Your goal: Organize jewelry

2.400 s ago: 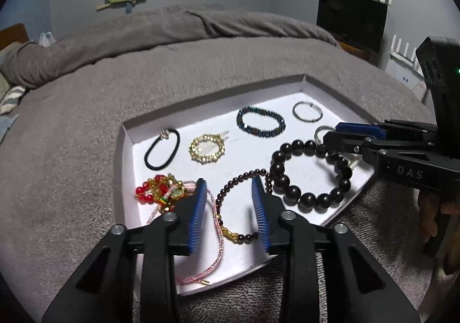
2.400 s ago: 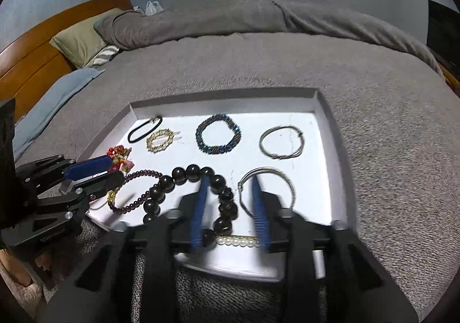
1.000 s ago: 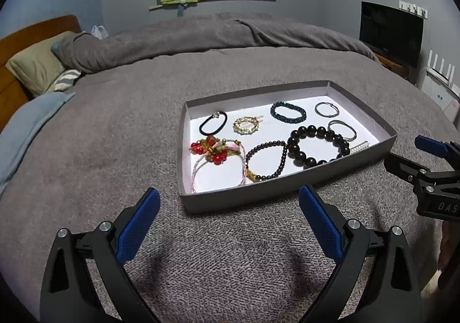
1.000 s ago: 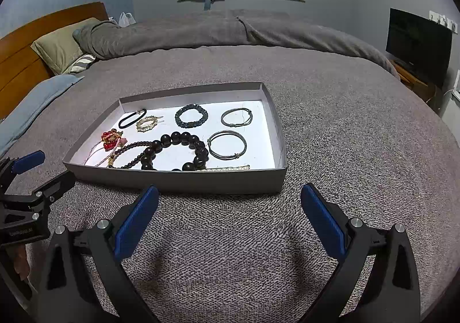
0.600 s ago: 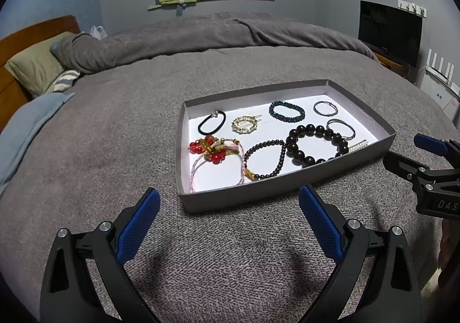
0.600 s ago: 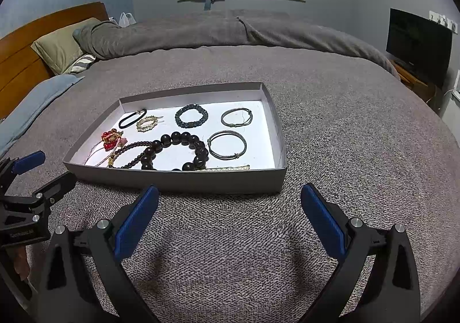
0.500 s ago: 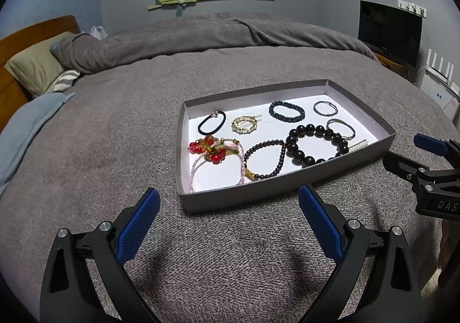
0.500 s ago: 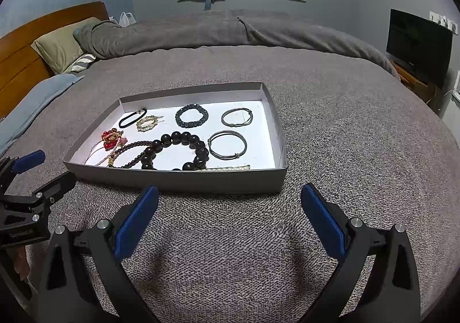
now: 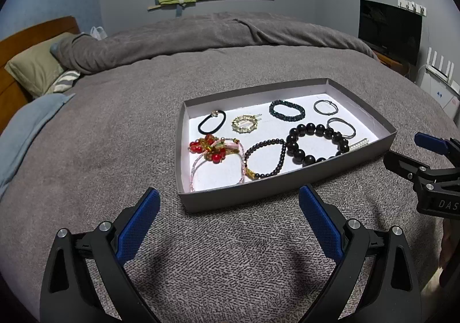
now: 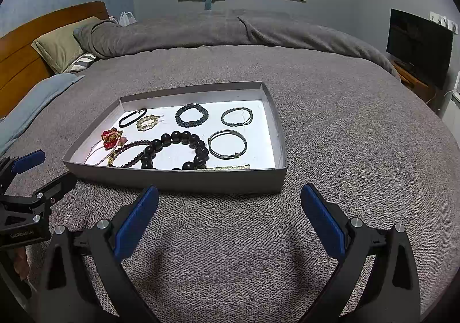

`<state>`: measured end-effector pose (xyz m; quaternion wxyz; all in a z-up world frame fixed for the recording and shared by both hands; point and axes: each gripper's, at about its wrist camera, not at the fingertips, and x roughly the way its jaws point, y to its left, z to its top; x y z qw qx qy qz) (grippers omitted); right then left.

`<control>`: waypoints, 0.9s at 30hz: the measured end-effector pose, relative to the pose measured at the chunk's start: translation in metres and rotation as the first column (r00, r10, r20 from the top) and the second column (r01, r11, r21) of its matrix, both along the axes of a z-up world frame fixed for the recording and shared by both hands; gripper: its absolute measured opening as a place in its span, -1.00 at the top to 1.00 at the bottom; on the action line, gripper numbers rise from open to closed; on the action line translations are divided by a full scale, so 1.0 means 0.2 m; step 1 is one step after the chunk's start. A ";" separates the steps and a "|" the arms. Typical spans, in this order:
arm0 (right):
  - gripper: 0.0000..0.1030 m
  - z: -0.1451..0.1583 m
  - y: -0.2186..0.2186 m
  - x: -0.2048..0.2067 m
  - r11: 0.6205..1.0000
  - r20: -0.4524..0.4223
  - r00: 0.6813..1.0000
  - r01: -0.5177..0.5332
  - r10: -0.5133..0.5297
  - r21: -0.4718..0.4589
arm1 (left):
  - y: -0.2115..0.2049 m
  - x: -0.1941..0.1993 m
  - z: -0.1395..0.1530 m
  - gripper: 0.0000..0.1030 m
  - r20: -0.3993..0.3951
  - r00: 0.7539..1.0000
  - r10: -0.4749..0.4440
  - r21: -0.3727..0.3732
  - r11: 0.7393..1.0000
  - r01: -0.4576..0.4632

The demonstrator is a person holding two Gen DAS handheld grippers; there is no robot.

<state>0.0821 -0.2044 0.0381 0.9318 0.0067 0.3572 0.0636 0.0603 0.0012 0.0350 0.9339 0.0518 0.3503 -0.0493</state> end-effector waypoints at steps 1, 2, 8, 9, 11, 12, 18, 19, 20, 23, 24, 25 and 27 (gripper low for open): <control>-0.90 0.00 0.00 0.00 1.000 0.000 1.000 -0.001 0.001 -0.002 | 0.00 0.00 0.00 -0.87 0.000 1.000 -0.001 -0.001 1.000 0.001; -0.90 0.00 0.00 0.00 1.000 0.000 1.000 -0.002 0.002 -0.003 | 0.00 0.00 0.00 -0.87 0.000 1.000 -0.001 -0.001 1.000 0.001; -0.90 -0.01 0.00 0.00 1.000 0.000 1.000 0.000 0.000 -0.003 | 0.00 0.00 0.00 -0.87 0.000 1.000 0.000 0.001 1.000 0.000; -0.90 -0.01 0.00 0.00 1.000 0.000 1.000 0.000 0.000 -0.003 | 0.00 0.00 0.00 -0.87 0.000 1.000 0.000 0.001 1.000 0.000; -0.90 -0.01 0.00 0.00 1.000 0.000 1.000 -0.002 0.002 -0.005 | 0.00 0.00 0.00 -0.87 -0.001 1.000 -0.001 0.002 1.000 0.001; -0.90 -0.01 0.00 0.00 1.000 0.000 1.000 -0.002 0.002 -0.007 | 0.00 0.00 0.00 -0.87 -0.001 1.000 -0.001 0.002 1.000 0.001; -0.90 -0.01 0.00 0.00 1.000 0.000 1.000 -0.003 0.003 -0.011 | 0.00 0.00 -0.01 -0.87 0.000 1.000 0.000 0.003 1.000 0.000; -0.90 -0.01 0.00 0.00 1.000 -0.001 1.000 -0.005 0.004 -0.011 | 0.00 0.00 -0.01 -0.87 0.001 1.000 0.000 0.003 1.000 0.000; -0.90 -0.01 0.00 0.00 1.000 -0.002 1.000 -0.006 0.006 -0.012 | 0.00 0.00 -0.01 -0.87 0.002 1.000 -0.001 0.002 1.000 0.001; -0.90 -0.02 0.00 0.01 1.000 -0.004 1.000 -0.008 0.008 -0.015 | 0.00 0.00 -0.01 -0.87 0.006 1.000 -0.004 0.005 1.000 0.004; -0.90 -0.02 0.00 0.01 1.000 -0.005 1.000 -0.009 0.009 -0.016 | 0.00 0.00 -0.01 -0.87 0.008 1.000 -0.004 0.007 1.000 0.004; -0.90 -0.02 0.00 0.01 1.000 -0.005 1.000 -0.008 0.008 -0.017 | 0.00 0.00 -0.01 -0.87 0.009 1.000 -0.004 0.008 1.000 0.004; -0.90 -0.02 0.00 0.01 1.000 -0.005 1.000 -0.008 0.008 -0.017 | 0.00 0.00 -0.01 -0.87 0.011 1.000 -0.007 0.007 1.000 0.007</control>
